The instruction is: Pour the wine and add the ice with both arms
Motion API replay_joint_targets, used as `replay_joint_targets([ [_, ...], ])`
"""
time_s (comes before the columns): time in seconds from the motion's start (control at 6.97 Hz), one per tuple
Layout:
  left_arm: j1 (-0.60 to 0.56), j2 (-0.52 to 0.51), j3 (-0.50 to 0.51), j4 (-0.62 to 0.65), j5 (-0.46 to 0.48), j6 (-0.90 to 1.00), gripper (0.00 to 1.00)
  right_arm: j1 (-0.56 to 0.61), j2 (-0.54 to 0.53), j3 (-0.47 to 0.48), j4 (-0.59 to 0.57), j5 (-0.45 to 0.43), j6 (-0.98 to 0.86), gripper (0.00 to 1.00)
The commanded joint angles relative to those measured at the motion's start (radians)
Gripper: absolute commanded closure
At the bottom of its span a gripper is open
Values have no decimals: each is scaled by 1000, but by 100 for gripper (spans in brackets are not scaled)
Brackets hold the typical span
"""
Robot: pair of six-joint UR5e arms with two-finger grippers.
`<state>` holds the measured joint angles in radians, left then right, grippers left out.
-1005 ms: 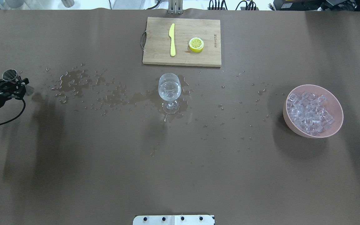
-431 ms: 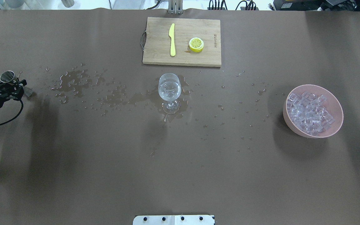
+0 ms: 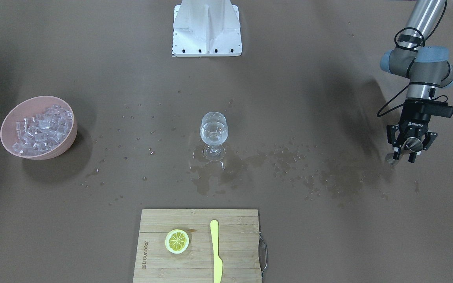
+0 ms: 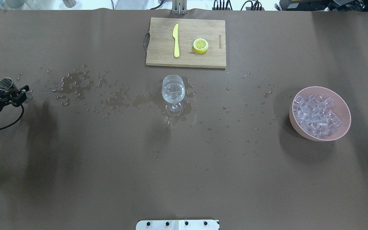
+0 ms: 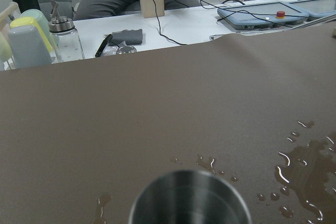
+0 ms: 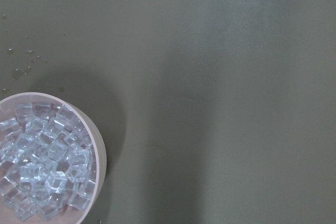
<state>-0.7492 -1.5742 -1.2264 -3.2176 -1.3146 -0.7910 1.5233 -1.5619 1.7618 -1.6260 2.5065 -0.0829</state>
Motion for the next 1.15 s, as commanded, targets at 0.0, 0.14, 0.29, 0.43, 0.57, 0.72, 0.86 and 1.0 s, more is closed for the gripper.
replay_joint_targets([
  [0.0, -4, 0, -13, 1, -8, 4, 1, 0, 0, 2, 0, 0, 0, 0],
  [0.14, -7, 16, -36, 2, -11, 4, 1, 0, 0, 4, 0, 0, 5, 0],
  [0.29, -9, 35, -56, 1, -12, 4, 1, 0, 0, 7, 0, 0, 26, 0],
  [0.43, -9, 93, -123, 4, -21, 4, 1, 0, 2, 10, 0, 2, 26, 0],
  [0.57, -34, 150, -192, 13, -61, -2, 1, 0, 0, 14, 0, 0, 28, 0],
  [0.72, -74, 186, -261, 56, -108, -4, 1, 0, 0, 18, 0, 2, 28, 0],
  [0.86, -113, 215, -344, 115, -153, -10, 1, 0, 2, 21, 0, 0, 28, 0],
  [1.0, -184, 233, -446, 230, -241, -13, 1, 0, 3, 22, 0, 0, 28, 0],
])
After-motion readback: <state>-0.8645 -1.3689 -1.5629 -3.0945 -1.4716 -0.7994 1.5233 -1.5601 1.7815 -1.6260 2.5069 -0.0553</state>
